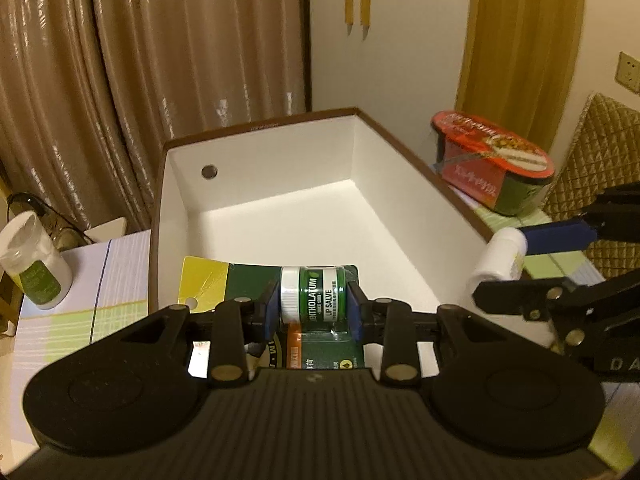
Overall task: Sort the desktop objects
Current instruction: 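Carry the card and pill bottle with both grippers over the brown box, then open both grippers to drop the card and bottle into the box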
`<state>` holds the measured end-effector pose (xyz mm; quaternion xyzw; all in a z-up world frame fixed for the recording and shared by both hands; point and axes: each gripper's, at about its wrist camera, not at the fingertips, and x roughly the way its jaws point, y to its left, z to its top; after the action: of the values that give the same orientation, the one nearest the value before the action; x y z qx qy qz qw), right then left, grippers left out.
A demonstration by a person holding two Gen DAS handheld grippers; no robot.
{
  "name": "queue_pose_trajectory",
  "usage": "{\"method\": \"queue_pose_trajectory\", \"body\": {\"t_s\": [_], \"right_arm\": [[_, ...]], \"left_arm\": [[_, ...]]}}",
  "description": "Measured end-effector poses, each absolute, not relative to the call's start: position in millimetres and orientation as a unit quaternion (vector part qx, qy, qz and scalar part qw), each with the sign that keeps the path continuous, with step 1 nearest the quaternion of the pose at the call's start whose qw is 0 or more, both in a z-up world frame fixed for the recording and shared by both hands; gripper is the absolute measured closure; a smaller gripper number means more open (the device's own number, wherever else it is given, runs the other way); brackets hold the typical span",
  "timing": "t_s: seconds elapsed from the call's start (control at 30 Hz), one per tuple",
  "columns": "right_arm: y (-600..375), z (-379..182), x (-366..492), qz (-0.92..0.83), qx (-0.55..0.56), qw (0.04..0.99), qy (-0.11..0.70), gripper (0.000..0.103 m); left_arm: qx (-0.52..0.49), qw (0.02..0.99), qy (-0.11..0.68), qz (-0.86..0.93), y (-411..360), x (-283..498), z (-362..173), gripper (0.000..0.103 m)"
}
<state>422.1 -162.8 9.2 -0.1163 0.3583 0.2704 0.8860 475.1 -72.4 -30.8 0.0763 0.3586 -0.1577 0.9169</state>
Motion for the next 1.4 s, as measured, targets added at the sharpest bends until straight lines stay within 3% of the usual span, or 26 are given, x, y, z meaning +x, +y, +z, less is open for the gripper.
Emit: {"method": "queue_pose_trajectory", "body": {"t_s": [0.7,1.4], "right_arm": [[-138,-26,441,0.275,-0.139,0.871,0.382,0.057],[-142,-24,436,0.276,-0.137,0.878,0.366,0.057]], "left_arm": [[0.051,0.928,0.337,-0.151,-45,467,-16,0.07],[0.049,0.929,0.339,-0.141,-38,459,-17,0.068]]}}
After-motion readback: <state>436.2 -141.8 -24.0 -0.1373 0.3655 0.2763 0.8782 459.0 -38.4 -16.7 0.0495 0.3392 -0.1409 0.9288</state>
